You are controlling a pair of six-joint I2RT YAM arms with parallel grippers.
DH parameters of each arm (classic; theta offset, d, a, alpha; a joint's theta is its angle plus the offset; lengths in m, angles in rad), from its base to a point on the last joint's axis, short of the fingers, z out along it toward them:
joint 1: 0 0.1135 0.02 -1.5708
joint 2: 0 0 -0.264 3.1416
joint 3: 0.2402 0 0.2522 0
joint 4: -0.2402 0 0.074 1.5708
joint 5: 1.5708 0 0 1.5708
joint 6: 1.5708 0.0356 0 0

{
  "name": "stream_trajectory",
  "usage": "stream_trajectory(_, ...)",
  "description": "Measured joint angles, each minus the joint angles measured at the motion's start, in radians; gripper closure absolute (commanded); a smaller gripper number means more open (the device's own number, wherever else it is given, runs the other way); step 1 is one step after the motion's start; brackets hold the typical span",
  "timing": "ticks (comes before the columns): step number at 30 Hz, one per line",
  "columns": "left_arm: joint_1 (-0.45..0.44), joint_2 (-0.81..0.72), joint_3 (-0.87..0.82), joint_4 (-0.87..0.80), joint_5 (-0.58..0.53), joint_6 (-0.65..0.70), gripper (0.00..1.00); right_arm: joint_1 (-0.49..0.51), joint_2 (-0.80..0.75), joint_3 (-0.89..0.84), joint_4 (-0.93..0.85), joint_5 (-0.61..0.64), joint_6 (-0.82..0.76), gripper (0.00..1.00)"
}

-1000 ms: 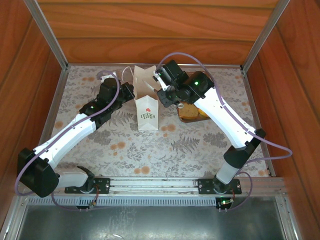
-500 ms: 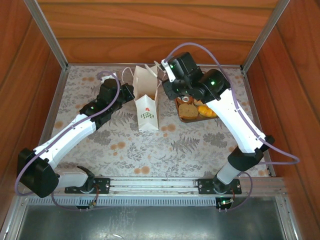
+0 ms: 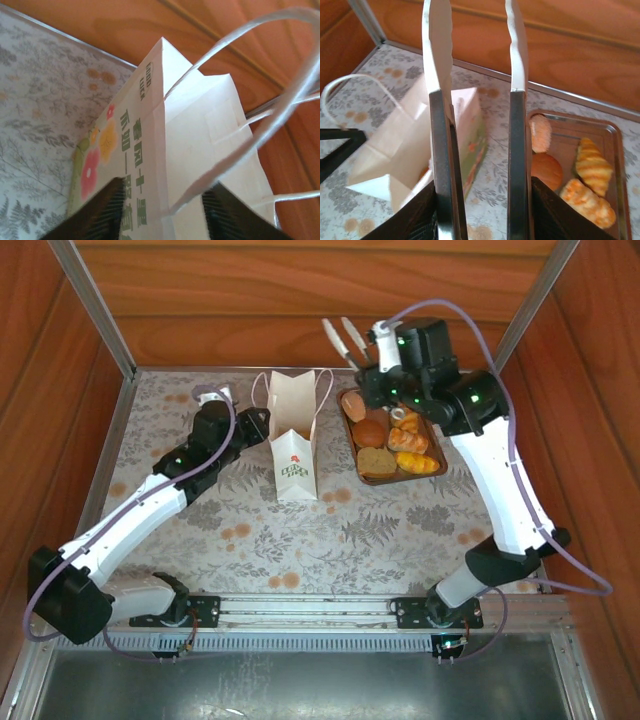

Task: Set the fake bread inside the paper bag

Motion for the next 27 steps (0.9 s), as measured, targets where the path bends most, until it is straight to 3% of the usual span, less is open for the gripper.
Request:
stream_trajectory(8, 0.000, -0.114, -0.072, 0.003, -0.032, 0.106, 0.24, -0.233, -0.094, -0.304, 0.039, -0.041, 0.031, 0.55)
stream_trajectory(16, 0.000, -0.249, -0.178, 0.011, -0.076, 0.155, 0.22, -0.358, -0.026, -0.534, 0.134, -0.189, 0.065, 0.55)
stream_trajectory(27, 0.000, -0.335, -0.293, 0.008, -0.101, 0.151, 0.22, -0.420, 0.210, -0.536, 0.260, -0.287, 0.065, 0.54)
